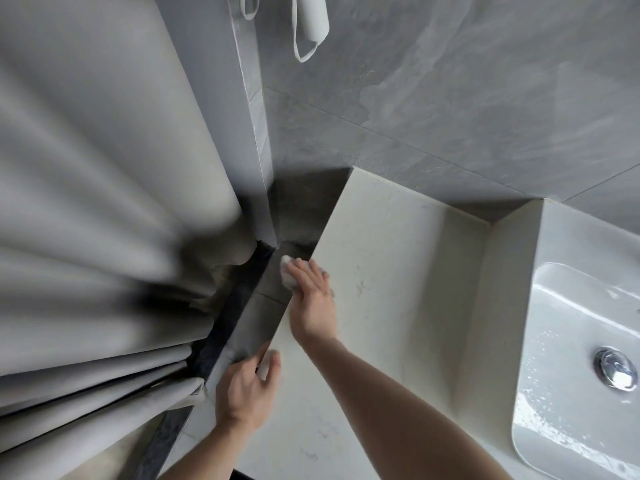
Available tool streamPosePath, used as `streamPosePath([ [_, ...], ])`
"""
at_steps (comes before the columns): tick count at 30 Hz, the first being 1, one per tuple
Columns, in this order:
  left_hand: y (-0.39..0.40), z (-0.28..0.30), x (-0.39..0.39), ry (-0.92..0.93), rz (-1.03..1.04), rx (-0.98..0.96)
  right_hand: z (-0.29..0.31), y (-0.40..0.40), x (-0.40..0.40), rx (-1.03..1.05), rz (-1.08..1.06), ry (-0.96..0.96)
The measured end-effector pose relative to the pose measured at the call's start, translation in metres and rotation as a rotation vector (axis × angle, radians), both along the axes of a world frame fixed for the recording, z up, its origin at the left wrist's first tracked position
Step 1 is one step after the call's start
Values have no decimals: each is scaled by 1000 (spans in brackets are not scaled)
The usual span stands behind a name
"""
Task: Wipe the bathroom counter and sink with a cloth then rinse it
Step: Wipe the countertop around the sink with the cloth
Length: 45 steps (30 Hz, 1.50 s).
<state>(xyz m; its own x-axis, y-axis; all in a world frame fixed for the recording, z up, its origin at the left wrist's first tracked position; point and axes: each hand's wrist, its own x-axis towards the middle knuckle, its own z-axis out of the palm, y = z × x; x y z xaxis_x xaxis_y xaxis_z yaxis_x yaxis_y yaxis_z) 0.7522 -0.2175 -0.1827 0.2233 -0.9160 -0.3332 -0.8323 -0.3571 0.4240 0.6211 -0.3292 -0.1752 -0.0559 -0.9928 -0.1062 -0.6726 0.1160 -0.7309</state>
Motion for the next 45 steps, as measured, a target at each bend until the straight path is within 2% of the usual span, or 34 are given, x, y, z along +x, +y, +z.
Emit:
streamPosePath([
  [2, 1, -1, 0, 1, 4, 6, 13, 3, -1, 42, -3, -88],
  [6, 0, 4, -1, 27, 4, 0, 24, -1, -59, -51, -118, -136],
  [11, 0, 6, -1, 52, 25, 9, 20, -9, -180, -85, -417, 82],
  [13, 0, 4, 0, 54, 24, -4, 13, -8, -218, -18, -514, 161],
  [15, 0, 4, 1, 54, 8, -12, -1, -3, -235, 89, -516, 277],
  [18, -1, 3, 1, 48, -14, -6, -20, 7, -217, 131, -507, 412],
  [21, 0, 1, 2, 54, -19, -9, -26, 4, -167, 96, -529, 413],
  [23, 0, 2, 1, 38, -32, -15, -26, -2, -129, 34, -426, 389],
  [27, -3, 9, -2, 44, -18, -17, -16, -11, -56, -52, -146, 242],
  [31, 0, 2, 1, 32, 10, -9, 5, -13, -23, 18, 40, -16],
  [35, 1, -1, 1, 43, 13, -19, 25, -19, -63, -6, -65, -163],
  [41, -1, 3, 0, 59, 21, -8, 18, -31, -199, -60, -431, 89],
  [45, -1, 3, 0, 72, 18, -13, 2, -28, -256, 131, -601, 241],
])
